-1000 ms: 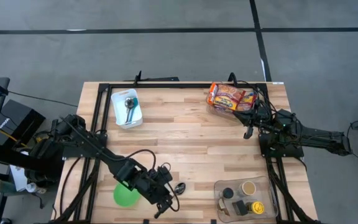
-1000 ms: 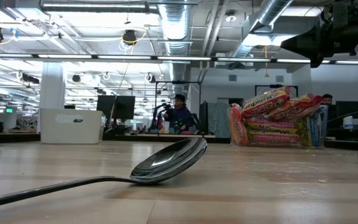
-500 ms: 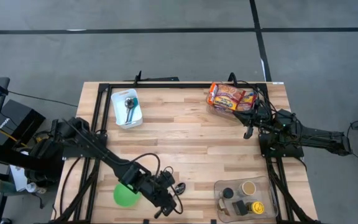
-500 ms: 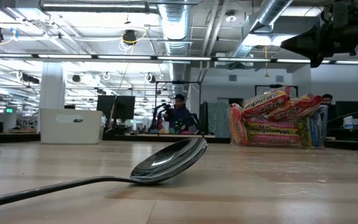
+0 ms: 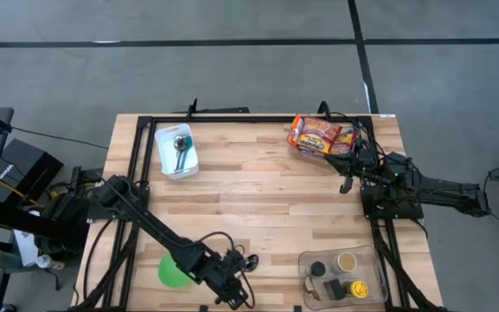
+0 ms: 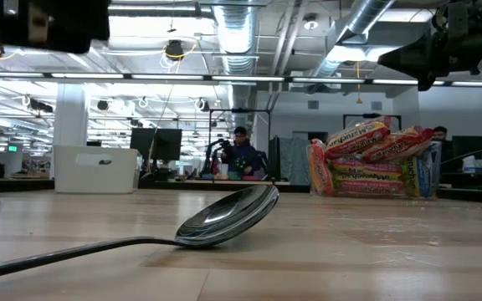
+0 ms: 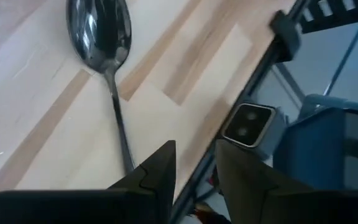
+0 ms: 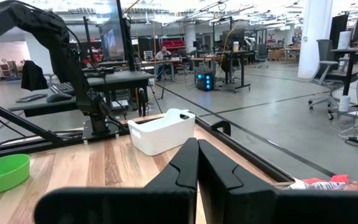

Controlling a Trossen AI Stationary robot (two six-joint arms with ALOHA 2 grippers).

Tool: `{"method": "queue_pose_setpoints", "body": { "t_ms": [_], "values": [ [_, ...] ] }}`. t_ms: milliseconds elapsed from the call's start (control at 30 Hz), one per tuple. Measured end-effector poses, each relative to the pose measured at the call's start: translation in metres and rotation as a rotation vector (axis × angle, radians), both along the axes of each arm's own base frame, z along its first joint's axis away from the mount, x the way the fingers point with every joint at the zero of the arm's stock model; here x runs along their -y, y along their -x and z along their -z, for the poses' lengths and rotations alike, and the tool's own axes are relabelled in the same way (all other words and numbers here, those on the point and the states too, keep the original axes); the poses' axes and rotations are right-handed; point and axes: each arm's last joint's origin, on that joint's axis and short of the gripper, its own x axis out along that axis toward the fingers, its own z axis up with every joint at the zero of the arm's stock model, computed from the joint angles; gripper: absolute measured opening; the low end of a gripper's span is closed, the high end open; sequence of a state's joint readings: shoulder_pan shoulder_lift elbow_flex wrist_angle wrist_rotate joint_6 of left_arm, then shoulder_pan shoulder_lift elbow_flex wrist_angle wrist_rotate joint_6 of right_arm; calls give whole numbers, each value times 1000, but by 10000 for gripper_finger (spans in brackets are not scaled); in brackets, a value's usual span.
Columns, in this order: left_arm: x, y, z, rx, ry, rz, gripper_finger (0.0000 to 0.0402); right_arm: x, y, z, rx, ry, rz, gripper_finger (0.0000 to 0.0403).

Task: Pick & Place Food Item
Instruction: Put the black spoon into the white bin

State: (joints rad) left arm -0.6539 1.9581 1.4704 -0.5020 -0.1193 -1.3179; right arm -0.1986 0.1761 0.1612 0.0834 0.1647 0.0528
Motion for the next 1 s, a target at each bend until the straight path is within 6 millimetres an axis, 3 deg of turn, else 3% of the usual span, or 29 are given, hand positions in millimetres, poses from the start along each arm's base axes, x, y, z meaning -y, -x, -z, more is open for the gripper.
{"method": "queue_pose_setpoints", "body": {
  "t_ms": [367, 1000],
  "values": [
    [8, -9, 35, -47, -22, 43, 108, 0, 0, 0, -1, 0, 0, 0],
    [4, -4, 43, -94, -59, 40, 108, 0, 0, 0, -1, 0, 0, 0]
  ]
}}
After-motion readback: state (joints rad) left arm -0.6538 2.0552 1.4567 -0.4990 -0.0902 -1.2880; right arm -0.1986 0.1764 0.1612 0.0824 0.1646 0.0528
